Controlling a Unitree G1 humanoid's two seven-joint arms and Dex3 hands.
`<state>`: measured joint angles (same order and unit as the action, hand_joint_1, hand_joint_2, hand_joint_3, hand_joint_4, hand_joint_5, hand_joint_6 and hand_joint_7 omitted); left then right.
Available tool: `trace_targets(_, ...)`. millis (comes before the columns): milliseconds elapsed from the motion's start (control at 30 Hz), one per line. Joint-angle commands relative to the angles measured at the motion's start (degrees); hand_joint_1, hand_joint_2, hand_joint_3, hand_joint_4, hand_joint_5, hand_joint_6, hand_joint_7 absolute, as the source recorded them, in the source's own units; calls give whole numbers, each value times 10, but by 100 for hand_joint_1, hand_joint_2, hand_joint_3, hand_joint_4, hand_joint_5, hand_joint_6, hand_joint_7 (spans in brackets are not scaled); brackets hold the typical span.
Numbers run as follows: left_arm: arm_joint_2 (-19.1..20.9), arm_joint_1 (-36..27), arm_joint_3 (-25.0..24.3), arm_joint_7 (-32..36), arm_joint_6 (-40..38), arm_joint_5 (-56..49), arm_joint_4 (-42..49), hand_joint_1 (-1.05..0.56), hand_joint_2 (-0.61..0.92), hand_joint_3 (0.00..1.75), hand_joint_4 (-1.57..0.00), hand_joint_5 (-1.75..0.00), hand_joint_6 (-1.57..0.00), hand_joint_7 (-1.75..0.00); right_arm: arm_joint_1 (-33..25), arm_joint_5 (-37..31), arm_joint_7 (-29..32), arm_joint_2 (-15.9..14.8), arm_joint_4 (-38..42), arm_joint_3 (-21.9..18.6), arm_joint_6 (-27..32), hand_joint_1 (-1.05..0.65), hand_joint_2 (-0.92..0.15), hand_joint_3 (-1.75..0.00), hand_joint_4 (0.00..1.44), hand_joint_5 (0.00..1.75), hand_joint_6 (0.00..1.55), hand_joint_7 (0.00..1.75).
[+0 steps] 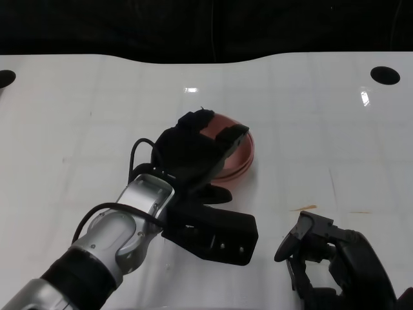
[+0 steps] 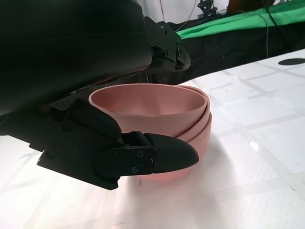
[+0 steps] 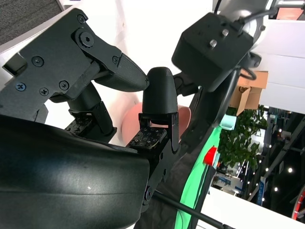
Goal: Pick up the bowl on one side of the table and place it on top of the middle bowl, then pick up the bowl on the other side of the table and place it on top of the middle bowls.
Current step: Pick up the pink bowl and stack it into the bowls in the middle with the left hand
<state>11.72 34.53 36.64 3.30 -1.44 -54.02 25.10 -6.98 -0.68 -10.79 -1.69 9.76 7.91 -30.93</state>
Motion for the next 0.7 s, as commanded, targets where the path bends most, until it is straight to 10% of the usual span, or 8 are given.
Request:
trace_targets(33, 23, -30, -21, 19, 6, 6, -45, -81, 92, 53, -4, -10, -16, -3, -3, 2, 0, -4, -3, -3, 3, -19, -47, -125, 87, 173, 80, 144)
trace_targets(400, 80, -177, -123, 103, 114, 82, -208, -70, 92, 40, -20, -29, -30, -8, -5, 1, 1, -3, -3, -3, 2, -19, -47, -125, 87, 174, 79, 143)
trace_targets(533, 89, -232, -175, 141, 217, 158, -216, -49, 92, 33, -19, -82, -45, -6, -5, 4, -1, -5, -4, -5, 7, -18, -46, -127, 87, 174, 79, 145)
trace_targets(700, 91, -288, -219, 145, 317, 228, -213, -36, 92, 27, -26, -98, -56, -11, -7, 4, 0, -6, -2, -6, 3, -18, -45, -128, 88, 173, 79, 144)
